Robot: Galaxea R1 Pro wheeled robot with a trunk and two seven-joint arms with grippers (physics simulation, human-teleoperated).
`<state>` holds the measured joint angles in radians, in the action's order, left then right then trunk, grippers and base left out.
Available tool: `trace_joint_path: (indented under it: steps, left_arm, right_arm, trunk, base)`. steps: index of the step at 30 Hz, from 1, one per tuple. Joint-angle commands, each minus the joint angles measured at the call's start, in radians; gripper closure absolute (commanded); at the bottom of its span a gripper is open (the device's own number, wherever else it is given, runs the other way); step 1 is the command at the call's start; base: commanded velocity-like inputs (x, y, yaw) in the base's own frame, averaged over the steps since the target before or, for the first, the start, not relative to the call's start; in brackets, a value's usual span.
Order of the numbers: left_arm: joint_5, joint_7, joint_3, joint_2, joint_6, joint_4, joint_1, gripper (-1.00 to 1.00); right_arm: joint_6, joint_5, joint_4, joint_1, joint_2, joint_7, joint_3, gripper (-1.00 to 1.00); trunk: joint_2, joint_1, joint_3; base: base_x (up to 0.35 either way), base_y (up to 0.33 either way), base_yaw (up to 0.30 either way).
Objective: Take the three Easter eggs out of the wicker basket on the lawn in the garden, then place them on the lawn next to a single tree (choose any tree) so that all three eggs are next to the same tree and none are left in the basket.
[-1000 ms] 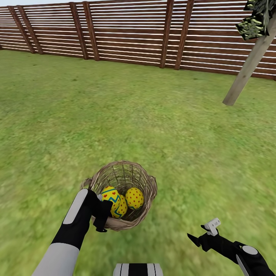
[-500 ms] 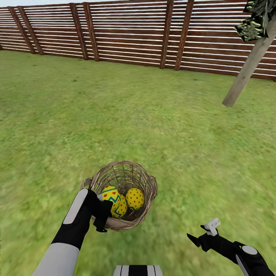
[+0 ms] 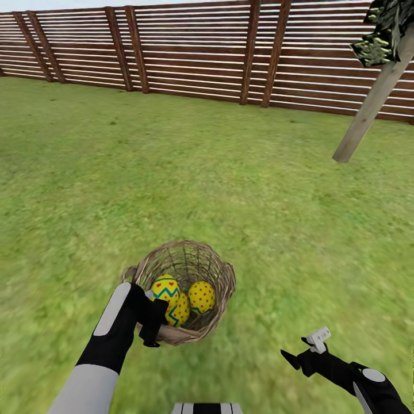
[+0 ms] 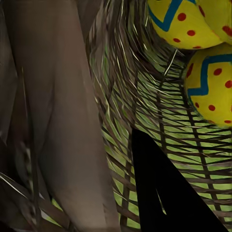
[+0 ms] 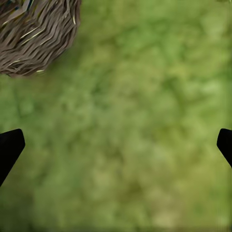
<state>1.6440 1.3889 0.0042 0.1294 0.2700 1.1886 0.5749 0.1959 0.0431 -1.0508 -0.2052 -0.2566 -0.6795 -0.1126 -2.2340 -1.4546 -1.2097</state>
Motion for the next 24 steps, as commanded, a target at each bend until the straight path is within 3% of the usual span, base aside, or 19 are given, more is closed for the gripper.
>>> trace_joint_path:
  steps: [1, 6, 24]
  left_arm:
    - [0.000, 0.003, 0.000, 0.000, 0.015, 0.001, 0.000, 1.00]
    - [0.000, 0.002, -0.001, 0.007, 0.015, 0.001, 0.000, 1.00]
    - [0.001, 0.002, 0.000, 0.006, 0.020, 0.000, 0.000, 1.00]
  right_arm:
    - [0.006, 0.004, -0.002, 0.000, 0.001, -0.006, -0.002, -1.00]
    - [0.007, 0.000, -0.003, 0.000, 0.002, -0.006, -0.001, -1.00]
    - [0.007, 0.003, -0.003, 0.000, 0.020, -0.008, 0.000, -1.00]
  trunk:
    - [0.007, 0.004, 0.002]
    - [0.042, 0.023, 0.018]
    - [0.168, 0.092, 0.075]
  base:
    - [0.000, 0.000, 0.000]
    - [0.000, 0.000, 0.034]
    - [0.000, 0.000, 0.253]
